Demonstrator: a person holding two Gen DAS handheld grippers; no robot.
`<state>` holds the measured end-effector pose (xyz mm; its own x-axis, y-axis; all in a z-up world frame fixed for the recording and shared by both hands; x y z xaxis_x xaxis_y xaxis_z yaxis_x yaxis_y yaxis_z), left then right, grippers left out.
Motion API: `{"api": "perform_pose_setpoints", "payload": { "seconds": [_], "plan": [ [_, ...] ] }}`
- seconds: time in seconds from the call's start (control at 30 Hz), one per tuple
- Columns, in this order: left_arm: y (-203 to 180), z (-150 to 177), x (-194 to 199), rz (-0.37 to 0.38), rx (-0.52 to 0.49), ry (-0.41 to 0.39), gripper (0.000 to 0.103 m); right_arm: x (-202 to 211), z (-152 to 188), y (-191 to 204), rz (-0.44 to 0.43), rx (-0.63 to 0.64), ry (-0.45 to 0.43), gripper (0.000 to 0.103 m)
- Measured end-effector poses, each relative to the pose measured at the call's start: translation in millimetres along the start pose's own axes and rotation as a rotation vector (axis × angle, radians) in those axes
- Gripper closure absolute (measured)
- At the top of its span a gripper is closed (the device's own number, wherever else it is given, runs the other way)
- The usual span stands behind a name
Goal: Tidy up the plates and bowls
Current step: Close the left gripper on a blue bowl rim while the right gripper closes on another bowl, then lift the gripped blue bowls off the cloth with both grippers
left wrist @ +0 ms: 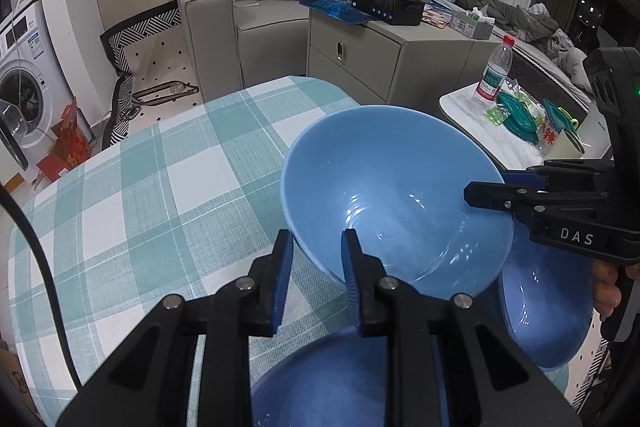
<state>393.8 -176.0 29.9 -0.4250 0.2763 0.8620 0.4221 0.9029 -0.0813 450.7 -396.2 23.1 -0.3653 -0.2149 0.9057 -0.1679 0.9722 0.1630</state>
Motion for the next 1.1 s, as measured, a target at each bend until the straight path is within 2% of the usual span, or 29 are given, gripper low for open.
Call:
{"api": "perform_pose_setpoints", "payload": {
  "seconds": [0.47,1.1],
  "plan": [
    [-4,0,31,-0.002,-0.012,-0.057,0.080,36,2,13,0.022,0.012,-0.073,0.078],
    [-4,9,62,-0.005,-0.015,-0.098,0.080,62,11,30,0.035,0.040,-0.101,0.078]
  ]
}}
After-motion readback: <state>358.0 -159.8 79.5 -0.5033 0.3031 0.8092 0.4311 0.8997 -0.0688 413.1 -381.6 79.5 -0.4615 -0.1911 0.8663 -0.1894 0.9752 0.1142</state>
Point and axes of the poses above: each gripper's, at about its wrist camera, not at the fingertips, and x roughly against the way its jaws point, y to its left, z to its underside, the point moved 1 cm from there along -x, roughly the way its jaws point, and after that the axes turned 8 degrees about y, right-handed, at the moved point
